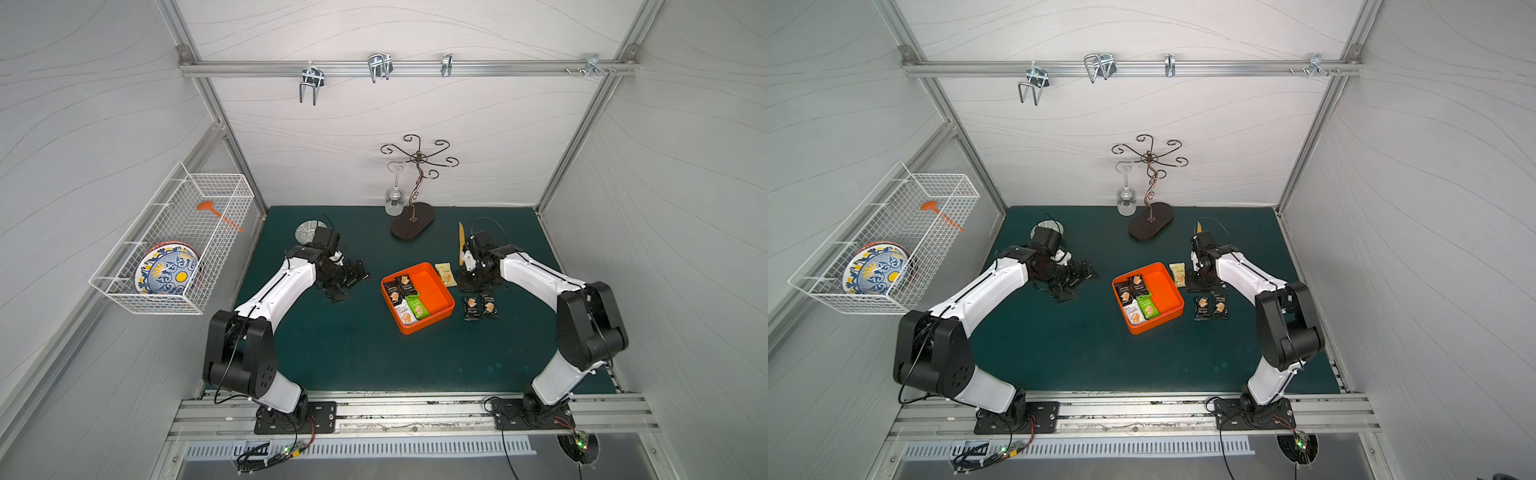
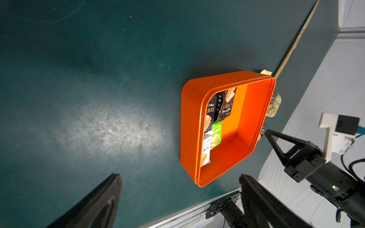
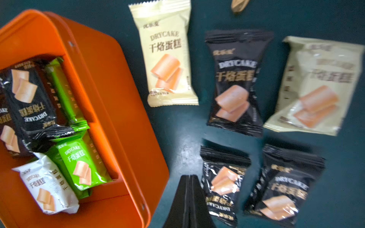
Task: Take the cookies out of the storage box
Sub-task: Adjust the storage box at the center of the board.
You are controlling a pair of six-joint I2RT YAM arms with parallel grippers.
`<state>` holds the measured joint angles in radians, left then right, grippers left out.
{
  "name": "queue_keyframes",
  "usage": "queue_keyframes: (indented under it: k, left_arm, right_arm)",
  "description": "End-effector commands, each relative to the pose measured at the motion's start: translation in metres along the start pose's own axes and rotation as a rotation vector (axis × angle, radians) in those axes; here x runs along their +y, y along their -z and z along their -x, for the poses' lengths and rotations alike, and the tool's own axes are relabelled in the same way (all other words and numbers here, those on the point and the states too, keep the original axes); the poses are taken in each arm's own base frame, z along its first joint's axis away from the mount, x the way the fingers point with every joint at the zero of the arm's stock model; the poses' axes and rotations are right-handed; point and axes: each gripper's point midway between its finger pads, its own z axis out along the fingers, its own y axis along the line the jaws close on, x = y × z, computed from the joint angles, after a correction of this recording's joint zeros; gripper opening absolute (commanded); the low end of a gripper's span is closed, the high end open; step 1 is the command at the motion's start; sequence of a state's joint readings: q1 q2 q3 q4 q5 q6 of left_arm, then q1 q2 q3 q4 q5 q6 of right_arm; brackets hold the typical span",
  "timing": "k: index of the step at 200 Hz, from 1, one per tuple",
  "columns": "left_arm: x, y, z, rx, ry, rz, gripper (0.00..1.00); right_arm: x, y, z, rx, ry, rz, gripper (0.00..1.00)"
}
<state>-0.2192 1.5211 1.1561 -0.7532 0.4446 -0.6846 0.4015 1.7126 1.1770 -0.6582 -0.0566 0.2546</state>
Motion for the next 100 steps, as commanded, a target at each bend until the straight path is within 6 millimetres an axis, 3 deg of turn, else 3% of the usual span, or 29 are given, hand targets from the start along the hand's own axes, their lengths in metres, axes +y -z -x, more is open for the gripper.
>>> queue_keyframes:
  k: [1,100]
  left_arm:
    - [0.0,0.007,-0.003,-0.022,-0.027,0.004,0.97]
    - [-0.008,0.016,0.0,-0.041,-0.048,-0.008,0.98]
  right_arm:
    - [0.014,-0.011,-0.003,0.034,0.033,0.044,0.0]
    - [0.053,-0.014,-0.037,0.107,0.1,0.073,0.0]
